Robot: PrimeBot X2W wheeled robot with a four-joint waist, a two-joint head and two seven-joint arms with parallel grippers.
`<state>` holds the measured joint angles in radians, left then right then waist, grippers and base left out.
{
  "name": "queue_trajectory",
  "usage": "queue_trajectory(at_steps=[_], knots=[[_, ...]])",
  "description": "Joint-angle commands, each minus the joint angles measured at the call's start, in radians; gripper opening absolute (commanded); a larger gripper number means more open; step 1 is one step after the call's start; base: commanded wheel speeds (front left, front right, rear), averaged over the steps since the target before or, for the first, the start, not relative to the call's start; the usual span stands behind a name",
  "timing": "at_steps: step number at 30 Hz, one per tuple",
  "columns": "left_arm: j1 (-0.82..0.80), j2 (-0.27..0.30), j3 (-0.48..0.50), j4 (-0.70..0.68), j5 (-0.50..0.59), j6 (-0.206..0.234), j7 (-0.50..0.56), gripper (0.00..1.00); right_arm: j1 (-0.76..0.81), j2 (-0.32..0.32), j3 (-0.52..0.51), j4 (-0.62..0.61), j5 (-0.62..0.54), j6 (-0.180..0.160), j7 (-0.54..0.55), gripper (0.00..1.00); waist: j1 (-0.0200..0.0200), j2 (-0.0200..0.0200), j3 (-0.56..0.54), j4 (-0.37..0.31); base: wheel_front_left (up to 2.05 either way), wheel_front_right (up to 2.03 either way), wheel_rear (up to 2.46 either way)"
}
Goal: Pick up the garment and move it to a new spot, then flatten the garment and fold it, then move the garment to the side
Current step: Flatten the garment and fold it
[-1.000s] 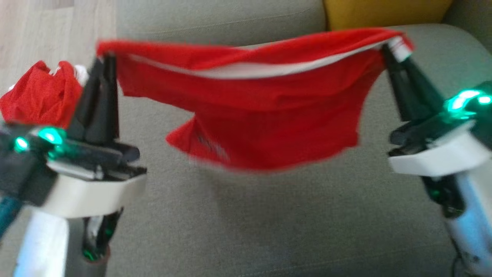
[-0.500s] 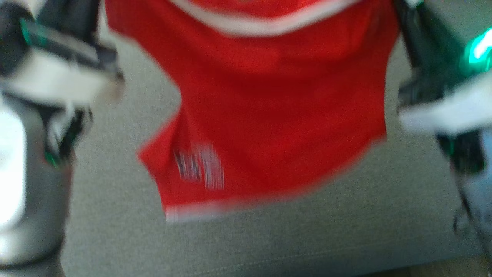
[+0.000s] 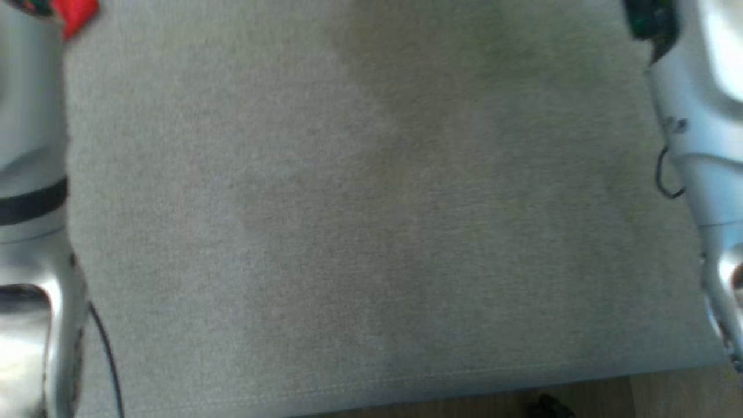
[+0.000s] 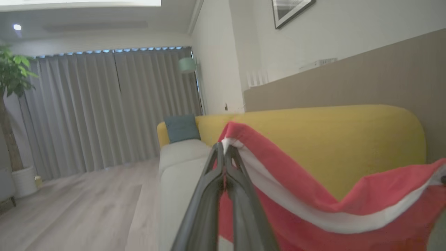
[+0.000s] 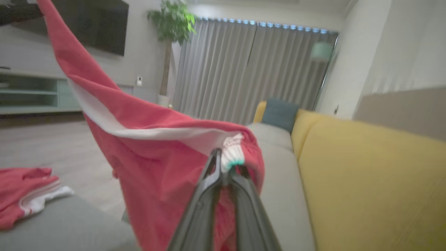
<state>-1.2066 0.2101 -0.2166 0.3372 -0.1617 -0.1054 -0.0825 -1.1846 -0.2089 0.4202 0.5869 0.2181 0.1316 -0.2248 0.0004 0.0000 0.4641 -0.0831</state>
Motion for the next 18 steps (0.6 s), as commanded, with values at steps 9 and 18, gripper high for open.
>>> queue_trajectory(at_steps=[9,18], knots=[[0.161,-0.001,0.021,0.121,-0.077,0.003,-0.082,0.0,0.051,0.048,0.075,0.155,0.069,-0.001,-0.036,0.0,-0.0004,0.0,0.1,0.048,0.0,0.0,0.0],[0.391,0.016,0.048,0.029,-0.151,-0.004,-0.13,0.0,0.229,0.01,0.095,-0.013,0.146,-0.001,-0.037,0.0,-0.0004,0.0,0.074,0.014,0.0,0.0,0.0]])
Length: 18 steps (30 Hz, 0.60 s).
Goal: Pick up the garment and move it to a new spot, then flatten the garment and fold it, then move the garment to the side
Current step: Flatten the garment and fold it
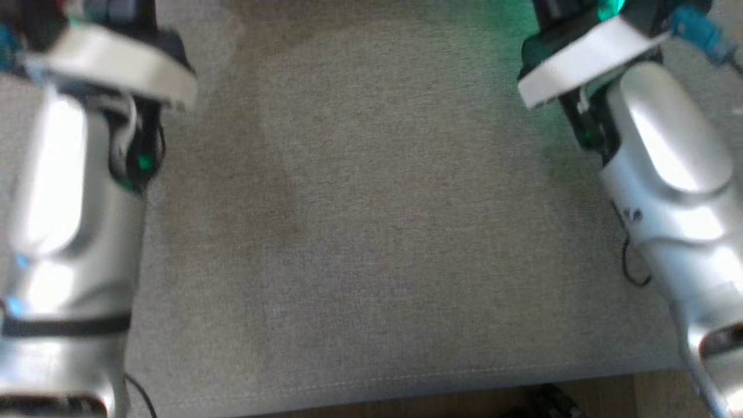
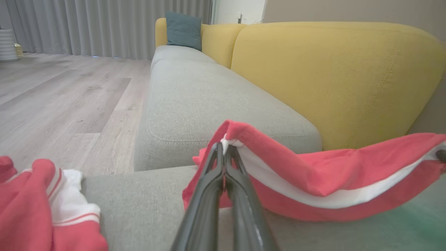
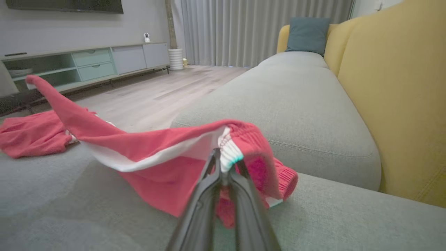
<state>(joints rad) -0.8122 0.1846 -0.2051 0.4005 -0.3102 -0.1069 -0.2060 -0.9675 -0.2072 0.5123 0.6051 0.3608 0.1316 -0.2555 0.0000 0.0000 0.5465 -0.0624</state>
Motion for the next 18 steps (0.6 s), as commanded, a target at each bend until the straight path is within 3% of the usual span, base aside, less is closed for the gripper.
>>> queue_trajectory(at_steps=[1,8,18], knots=[[0.029,0.043,0.04,-0.061,-0.007,0.0,-0.012,0.0,0.038,0.007,0.0,-0.057,0.007,-0.001,-0.006,0.0,0.0,0.0,-0.016,-0.01,0.0,0.0,0.0],[0.356,0.024,0.056,-0.317,-0.031,0.042,-0.042,0.0,0.336,-0.013,-0.052,-0.272,0.013,-0.001,-0.006,0.0,0.0,0.0,-0.126,-0.01,0.0,0.0,0.0],[0.787,-0.013,0.008,-0.658,-0.022,0.104,-0.044,0.0,0.747,-0.036,-0.147,-0.51,0.002,-0.001,-0.006,0.0,0.0,0.0,-0.321,0.016,0.0,0.0,0.0]])
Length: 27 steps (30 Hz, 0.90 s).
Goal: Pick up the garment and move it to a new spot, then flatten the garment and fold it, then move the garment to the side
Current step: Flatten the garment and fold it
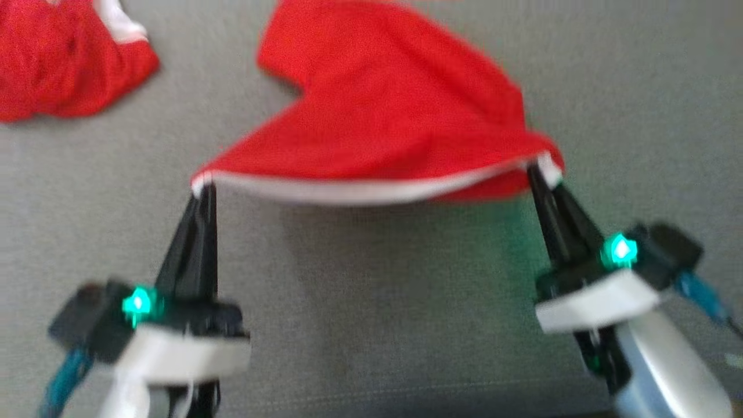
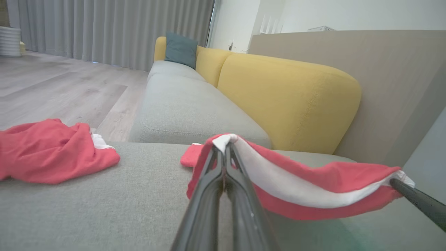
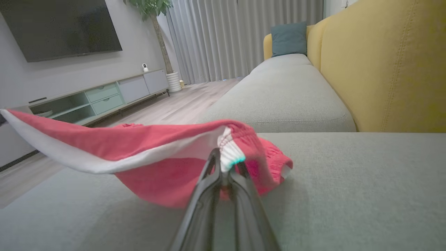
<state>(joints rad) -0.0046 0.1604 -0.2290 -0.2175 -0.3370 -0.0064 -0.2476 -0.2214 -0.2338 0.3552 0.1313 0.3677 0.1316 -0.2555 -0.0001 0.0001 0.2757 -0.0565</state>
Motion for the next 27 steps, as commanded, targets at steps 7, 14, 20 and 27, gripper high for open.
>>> queue_trajectory(at_steps=[7,14,20,27], knots=[[0.188,0.013,0.014,-0.22,0.01,0.054,0.028,0.0,0.213,-0.068,-0.005,-0.199,-0.015,-0.001,0.05,0.0,0.0001,-0.0001,-0.095,0.013,0.0,0.0,0.0],[0.299,0.011,0.003,-0.281,0.0,0.082,0.052,0.0,0.316,-0.097,-0.008,-0.287,0.005,-0.001,0.118,0.0,0.0001,-0.0001,-0.087,-0.001,0.0,0.0,0.0],[0.247,0.023,0.019,-0.204,-0.027,0.062,0.057,0.0,0.293,-0.053,-0.024,-0.234,0.029,-0.001,0.102,0.0,0.0001,-0.0001,-0.057,-0.02,0.0,0.0,0.0],[0.0,0.079,0.052,0.016,-0.039,0.004,0.095,0.0,0.173,0.015,0.017,-0.103,0.04,-0.001,0.058,0.0,0.0001,-0.0001,0.005,-0.061,0.0,0.0,0.0]])
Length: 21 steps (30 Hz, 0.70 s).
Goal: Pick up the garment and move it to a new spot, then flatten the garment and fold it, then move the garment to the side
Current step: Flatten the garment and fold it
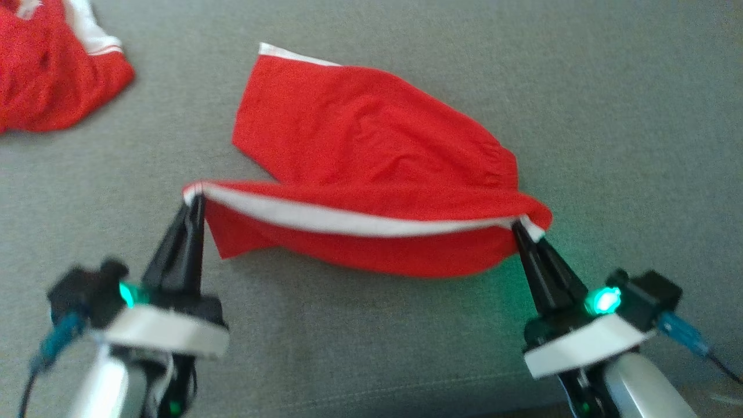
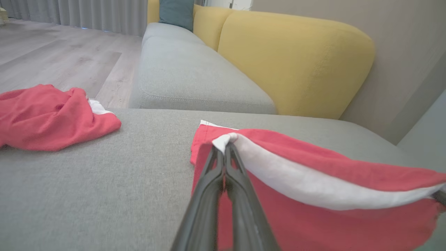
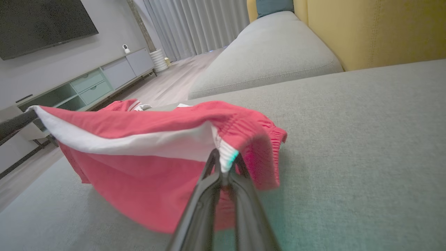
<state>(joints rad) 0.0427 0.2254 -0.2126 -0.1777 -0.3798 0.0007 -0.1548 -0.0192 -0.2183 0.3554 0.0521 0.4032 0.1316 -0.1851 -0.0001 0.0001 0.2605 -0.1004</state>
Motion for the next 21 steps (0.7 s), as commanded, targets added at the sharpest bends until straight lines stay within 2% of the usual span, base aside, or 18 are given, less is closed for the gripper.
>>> queue_trajectory(at_steps=[1,10,15,21], knots=[[-0.09,0.023,0.039,0.009,0.007,-0.011,0.006,0.0,-0.051,0.012,0.019,-0.003,0.007,-0.001,-0.018,0.0,0.0001,-0.0001,0.031,-0.024,0.0,0.0,0.0],[-0.481,0.083,0.034,0.317,0.033,-0.062,0.085,0.0,-0.235,0.148,-0.011,0.181,-0.001,-0.001,-0.067,0.0,0.0001,-0.0001,0.143,-0.096,0.0,0.0,0.0],[-0.629,0.114,0.02,0.451,0.051,-0.078,0.131,0.0,-0.299,0.166,-0.001,0.236,0.002,-0.001,-0.075,0.0,0.0001,-0.0001,0.185,-0.135,0.0,0.0,0.0],[-0.757,0.147,0.003,0.575,0.068,-0.09,0.174,0.0,-0.359,0.168,0.047,0.241,0.064,-0.001,-0.076,0.0,0.0001,-0.0001,0.214,-0.175,0.0,0.0,0.0]])
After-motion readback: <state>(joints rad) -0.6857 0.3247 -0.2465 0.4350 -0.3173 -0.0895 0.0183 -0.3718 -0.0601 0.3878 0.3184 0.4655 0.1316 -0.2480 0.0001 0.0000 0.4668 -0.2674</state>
